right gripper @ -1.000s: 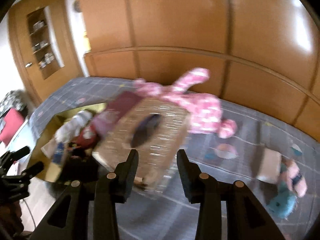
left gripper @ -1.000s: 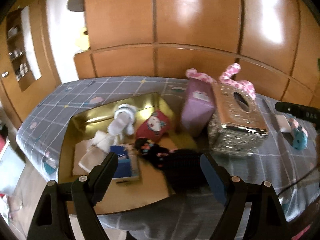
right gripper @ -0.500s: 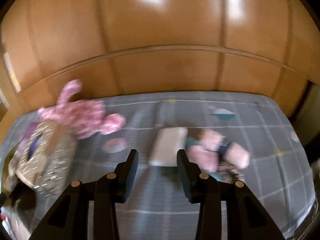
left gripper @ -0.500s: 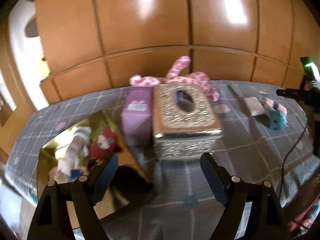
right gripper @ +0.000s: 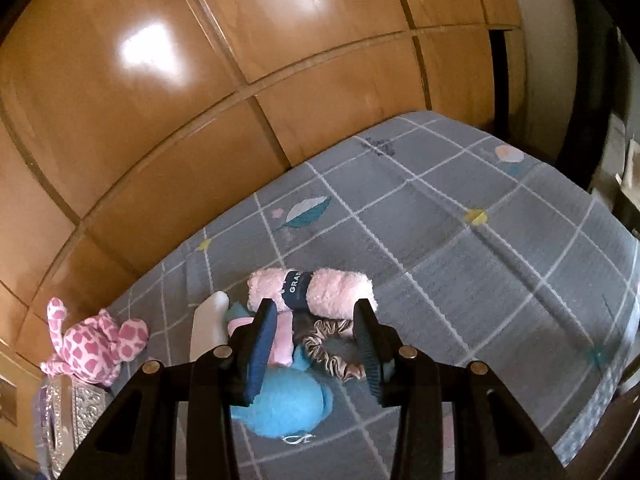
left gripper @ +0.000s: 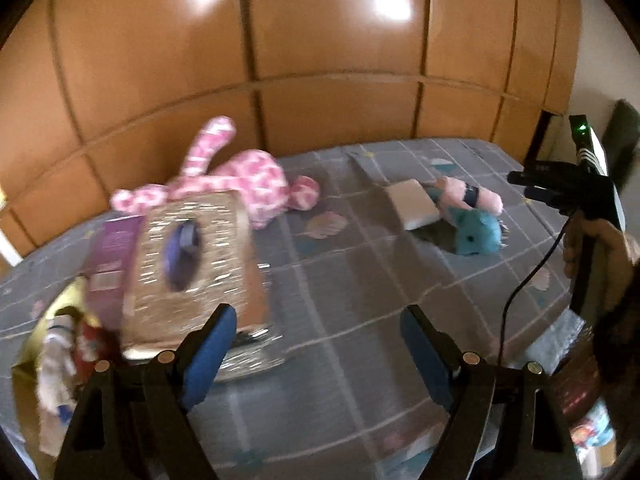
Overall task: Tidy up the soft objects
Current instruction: 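Move both grippers back toward the white pad and blue plush toy, then grasp the white rectangular pad with the left gripper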
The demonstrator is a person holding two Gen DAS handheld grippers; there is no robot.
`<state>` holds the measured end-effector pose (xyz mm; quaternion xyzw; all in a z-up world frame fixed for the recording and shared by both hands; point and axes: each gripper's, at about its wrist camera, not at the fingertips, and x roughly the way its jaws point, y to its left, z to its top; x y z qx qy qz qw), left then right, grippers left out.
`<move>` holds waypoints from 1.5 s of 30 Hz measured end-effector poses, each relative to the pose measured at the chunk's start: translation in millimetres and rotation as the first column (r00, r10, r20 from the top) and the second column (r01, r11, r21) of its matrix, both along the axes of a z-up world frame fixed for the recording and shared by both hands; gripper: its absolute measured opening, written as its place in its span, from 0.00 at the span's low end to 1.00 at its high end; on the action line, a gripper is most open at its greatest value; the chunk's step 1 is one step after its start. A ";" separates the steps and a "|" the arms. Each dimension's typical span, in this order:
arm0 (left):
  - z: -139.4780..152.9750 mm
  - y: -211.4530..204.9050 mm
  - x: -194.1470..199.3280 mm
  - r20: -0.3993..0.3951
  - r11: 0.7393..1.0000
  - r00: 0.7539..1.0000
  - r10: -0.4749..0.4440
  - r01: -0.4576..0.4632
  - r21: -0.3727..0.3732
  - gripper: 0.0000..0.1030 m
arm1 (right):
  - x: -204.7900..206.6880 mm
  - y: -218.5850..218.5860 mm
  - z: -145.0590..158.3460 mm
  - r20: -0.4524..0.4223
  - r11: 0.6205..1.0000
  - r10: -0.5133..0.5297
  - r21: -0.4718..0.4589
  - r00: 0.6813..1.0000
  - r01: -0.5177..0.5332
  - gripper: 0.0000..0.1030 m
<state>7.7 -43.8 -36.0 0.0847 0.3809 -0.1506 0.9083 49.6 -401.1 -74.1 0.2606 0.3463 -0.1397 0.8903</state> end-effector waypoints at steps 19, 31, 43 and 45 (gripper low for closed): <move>-57.7 -144.0 143.2 -0.247 0.992 0.963 -0.103 0.083 -0.090 0.80 | 1.5 -3.5 -9.1 0.013 0.992 0.035 0.119 0.999 -0.036 0.38; -99.4 -198.7 206.8 -0.327 0.992 0.936 -0.127 0.112 -0.063 0.78 | 5.0 -4.5 -14.8 0.008 0.981 0.060 0.182 0.998 -0.061 0.39; -82.7 -177.0 178.9 -0.249 0.979 0.952 -0.179 0.149 -0.137 0.54 | 6.3 -11.6 -20.7 -0.006 0.976 0.046 0.211 0.999 -0.044 0.39; -78.2 -167.7 162.6 -0.236 0.981 0.956 -0.175 0.148 -0.129 0.54 | 6.4 -14.7 -22.9 -0.012 0.974 0.044 0.224 0.999 -0.040 0.39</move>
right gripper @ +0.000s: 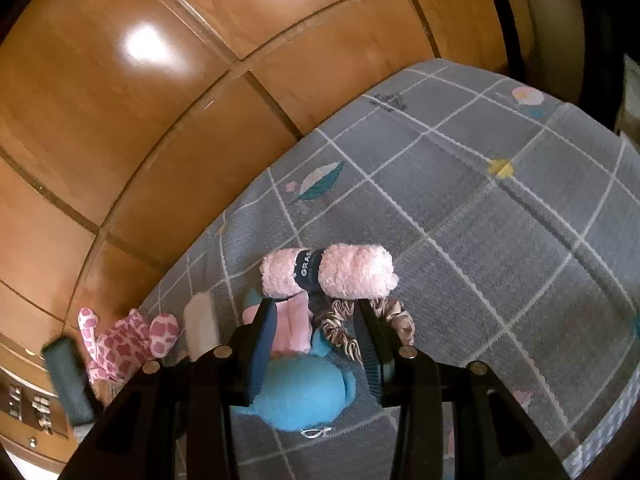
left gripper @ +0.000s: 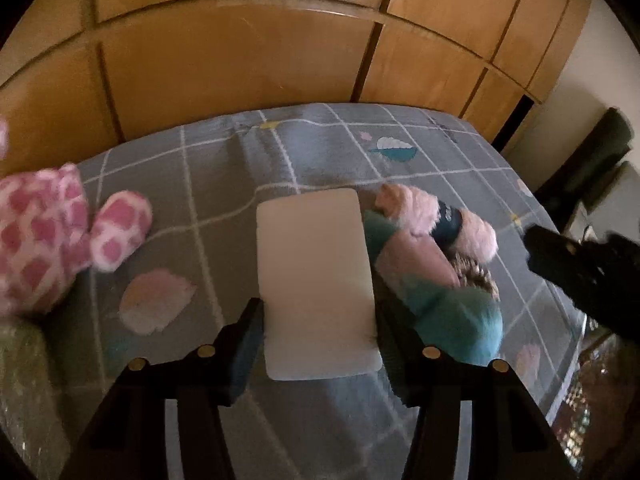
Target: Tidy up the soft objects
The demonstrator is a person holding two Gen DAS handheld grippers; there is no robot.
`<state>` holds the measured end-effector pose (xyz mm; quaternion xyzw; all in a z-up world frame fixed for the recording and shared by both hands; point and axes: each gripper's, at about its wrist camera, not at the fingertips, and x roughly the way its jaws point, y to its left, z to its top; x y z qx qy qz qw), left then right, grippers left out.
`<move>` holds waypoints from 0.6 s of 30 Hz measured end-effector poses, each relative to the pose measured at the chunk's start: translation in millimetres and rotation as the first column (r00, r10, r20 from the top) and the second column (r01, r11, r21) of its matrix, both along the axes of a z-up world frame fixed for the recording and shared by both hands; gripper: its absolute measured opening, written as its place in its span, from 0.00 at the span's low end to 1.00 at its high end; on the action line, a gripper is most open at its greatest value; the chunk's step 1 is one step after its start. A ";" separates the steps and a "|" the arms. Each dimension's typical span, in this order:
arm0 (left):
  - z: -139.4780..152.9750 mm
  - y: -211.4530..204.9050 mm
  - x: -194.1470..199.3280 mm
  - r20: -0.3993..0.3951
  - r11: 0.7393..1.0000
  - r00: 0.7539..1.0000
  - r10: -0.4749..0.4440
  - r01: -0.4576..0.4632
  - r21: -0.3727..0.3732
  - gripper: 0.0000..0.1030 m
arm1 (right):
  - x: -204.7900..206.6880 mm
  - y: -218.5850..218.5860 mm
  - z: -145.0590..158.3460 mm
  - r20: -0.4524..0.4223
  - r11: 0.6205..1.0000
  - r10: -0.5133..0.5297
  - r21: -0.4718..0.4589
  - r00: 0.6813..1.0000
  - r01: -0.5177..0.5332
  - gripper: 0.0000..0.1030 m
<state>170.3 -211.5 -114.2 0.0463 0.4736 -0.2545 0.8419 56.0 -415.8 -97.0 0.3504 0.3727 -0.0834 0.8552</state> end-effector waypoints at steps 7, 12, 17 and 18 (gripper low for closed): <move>-0.2 36.3 -36.3 -0.023 0.998 0.998 0.056 -0.056 -0.003 0.53 | 10.5 10.0 -12.4 -0.057 0.994 0.097 0.045 0.994 -0.095 0.38; -4.8 64.5 -70.5 -0.035 0.997 0.997 0.070 -0.070 0.012 0.53 | 24.5 31.2 -24.0 -0.119 0.974 0.223 0.062 0.968 -0.217 0.42; -22.5 79.6 -94.9 -0.045 0.996 0.996 0.076 -0.074 0.043 0.53 | 28.2 39.5 -28.5 -0.150 0.970 0.244 0.035 0.958 -0.242 0.56; -28.1 82.1 -97.9 -0.057 0.996 0.995 0.077 -0.074 0.047 0.53 | 29.1 40.8 -30.1 -0.156 0.968 0.250 0.038 0.955 -0.248 0.57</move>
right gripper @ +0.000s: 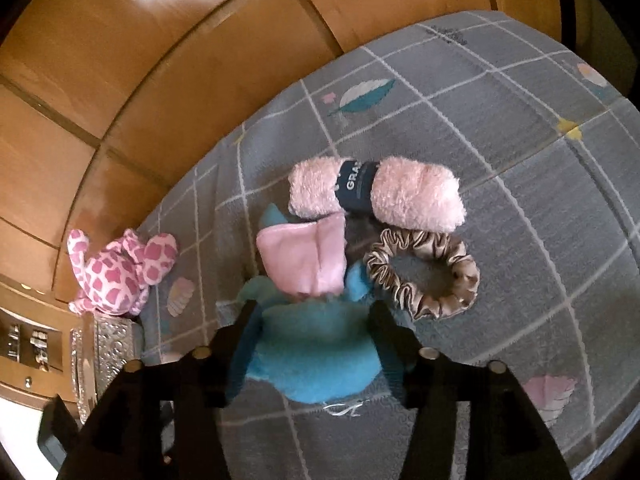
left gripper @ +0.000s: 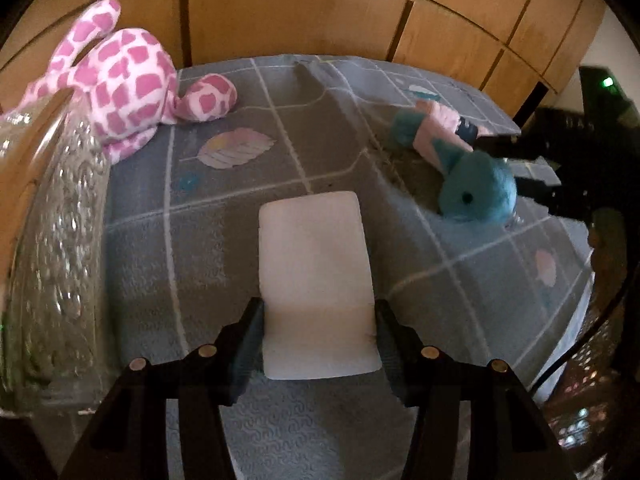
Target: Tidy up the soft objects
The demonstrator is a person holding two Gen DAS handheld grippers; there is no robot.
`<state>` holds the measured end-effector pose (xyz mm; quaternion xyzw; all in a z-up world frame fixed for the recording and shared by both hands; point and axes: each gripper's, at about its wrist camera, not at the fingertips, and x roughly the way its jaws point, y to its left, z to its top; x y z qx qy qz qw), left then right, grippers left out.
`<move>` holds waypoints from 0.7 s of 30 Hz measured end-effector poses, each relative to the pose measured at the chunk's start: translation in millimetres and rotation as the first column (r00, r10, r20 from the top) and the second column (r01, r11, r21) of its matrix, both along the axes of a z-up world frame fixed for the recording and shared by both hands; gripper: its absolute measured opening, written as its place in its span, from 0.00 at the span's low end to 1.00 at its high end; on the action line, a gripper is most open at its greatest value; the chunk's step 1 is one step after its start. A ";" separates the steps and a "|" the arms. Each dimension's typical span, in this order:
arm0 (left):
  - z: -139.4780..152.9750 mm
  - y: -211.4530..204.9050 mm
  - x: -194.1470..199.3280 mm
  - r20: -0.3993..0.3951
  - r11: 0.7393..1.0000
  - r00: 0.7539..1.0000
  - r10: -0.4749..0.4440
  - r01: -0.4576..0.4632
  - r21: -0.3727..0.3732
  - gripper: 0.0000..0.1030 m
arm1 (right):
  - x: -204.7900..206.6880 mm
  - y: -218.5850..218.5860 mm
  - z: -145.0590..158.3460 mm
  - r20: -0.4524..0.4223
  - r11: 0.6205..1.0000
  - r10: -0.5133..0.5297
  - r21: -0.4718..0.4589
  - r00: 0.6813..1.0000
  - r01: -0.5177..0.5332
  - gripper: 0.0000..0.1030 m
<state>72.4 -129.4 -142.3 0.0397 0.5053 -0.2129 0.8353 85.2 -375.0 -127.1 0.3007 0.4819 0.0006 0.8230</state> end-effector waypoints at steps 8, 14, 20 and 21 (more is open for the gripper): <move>-10.2 -0.4 -7.5 0.018 1.000 1.000 -0.009 0.009 0.030 0.53 | 14.1 21.6 -11.1 -0.049 0.995 0.087 -0.043 0.995 -0.090 0.71; -7.1 3.8 -8.5 0.027 0.999 1.000 -0.014 0.013 0.032 0.52 | 18.4 45.5 -9.9 -0.048 0.969 0.181 -0.159 0.982 -0.186 0.62; 23.8 7.4 -10.5 0.061 1.000 0.998 -0.015 0.015 -0.005 0.52 | 18.6 68.5 -7.7 -0.056 0.925 0.248 -0.284 0.967 -0.254 0.59; 29.8 7.3 -8.9 0.063 1.000 0.998 -0.017 0.018 -0.015 0.52 | 18.1 72.2 -8.0 -0.059 0.917 0.256 -0.302 0.965 -0.262 0.59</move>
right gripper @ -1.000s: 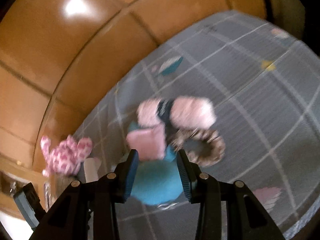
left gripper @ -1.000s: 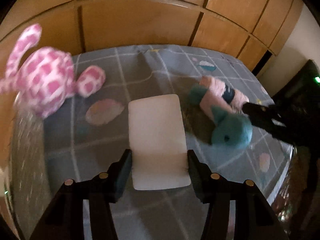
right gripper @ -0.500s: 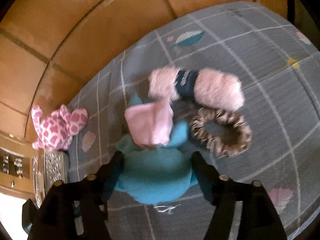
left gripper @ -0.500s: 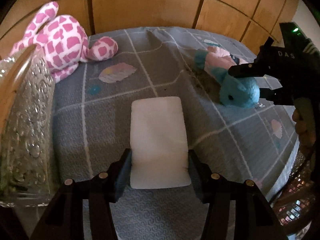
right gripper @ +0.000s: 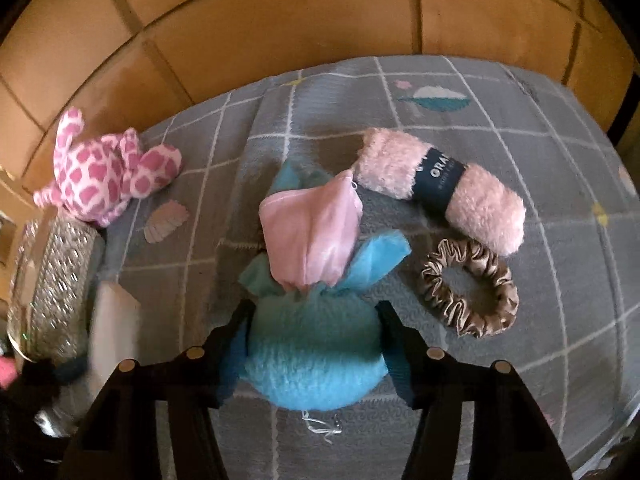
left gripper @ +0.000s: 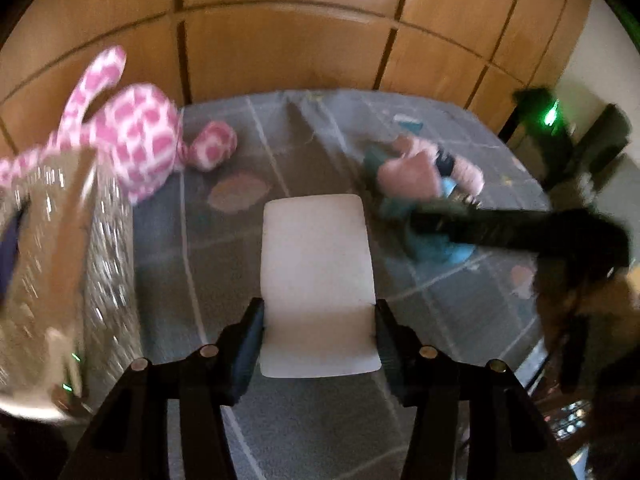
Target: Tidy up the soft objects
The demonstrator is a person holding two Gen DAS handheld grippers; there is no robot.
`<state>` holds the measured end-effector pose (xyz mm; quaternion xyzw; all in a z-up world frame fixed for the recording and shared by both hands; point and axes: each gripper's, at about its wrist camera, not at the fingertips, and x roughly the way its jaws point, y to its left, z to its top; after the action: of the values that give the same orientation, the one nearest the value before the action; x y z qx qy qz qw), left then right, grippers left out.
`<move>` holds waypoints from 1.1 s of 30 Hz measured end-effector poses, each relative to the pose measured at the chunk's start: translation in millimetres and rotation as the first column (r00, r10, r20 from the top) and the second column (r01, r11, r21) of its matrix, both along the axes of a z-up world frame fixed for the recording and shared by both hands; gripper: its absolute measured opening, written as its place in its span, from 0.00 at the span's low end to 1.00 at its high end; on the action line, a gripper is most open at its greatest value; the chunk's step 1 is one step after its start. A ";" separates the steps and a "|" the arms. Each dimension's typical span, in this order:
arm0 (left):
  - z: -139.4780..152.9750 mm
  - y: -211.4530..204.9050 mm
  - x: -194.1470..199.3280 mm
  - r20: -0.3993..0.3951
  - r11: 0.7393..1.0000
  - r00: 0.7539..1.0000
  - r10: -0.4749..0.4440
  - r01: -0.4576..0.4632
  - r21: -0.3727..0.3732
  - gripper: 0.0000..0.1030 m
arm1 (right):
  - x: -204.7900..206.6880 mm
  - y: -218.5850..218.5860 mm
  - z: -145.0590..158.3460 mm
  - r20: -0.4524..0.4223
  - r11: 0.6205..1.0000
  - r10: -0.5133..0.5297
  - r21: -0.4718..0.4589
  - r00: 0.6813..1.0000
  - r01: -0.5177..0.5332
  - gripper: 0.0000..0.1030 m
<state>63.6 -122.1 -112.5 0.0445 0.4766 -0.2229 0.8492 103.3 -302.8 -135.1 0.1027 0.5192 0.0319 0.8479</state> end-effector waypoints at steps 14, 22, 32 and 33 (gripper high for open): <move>80.9 -1.5 95.2 0.097 0.997 0.995 0.024 -0.030 0.064 0.52 | -2.6 12.9 2.9 0.016 0.995 0.051 -0.090 0.999 -0.050 0.59; 115.4 89.2 155.4 0.141 0.960 0.952 0.271 -0.278 0.029 0.52 | -3.2 16.1 3.4 0.021 0.990 0.072 -0.122 0.997 -0.069 0.59; 112.1 211.2 144.1 0.146 0.872 0.865 0.480 -0.488 0.028 0.52 | -4.4 21.6 2.5 0.025 0.981 0.100 -0.167 0.995 -0.095 0.59; 111.2 216.4 135.1 0.151 0.873 0.864 0.479 -0.488 0.022 0.52 | -4.3 22.3 2.2 0.024 0.980 0.104 -0.171 0.994 -0.098 0.59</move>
<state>198.6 94.3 -1.3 -0.0354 0.4178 0.0151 0.9077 99.0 -280.5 -132.9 0.0031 0.5105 0.0321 0.8593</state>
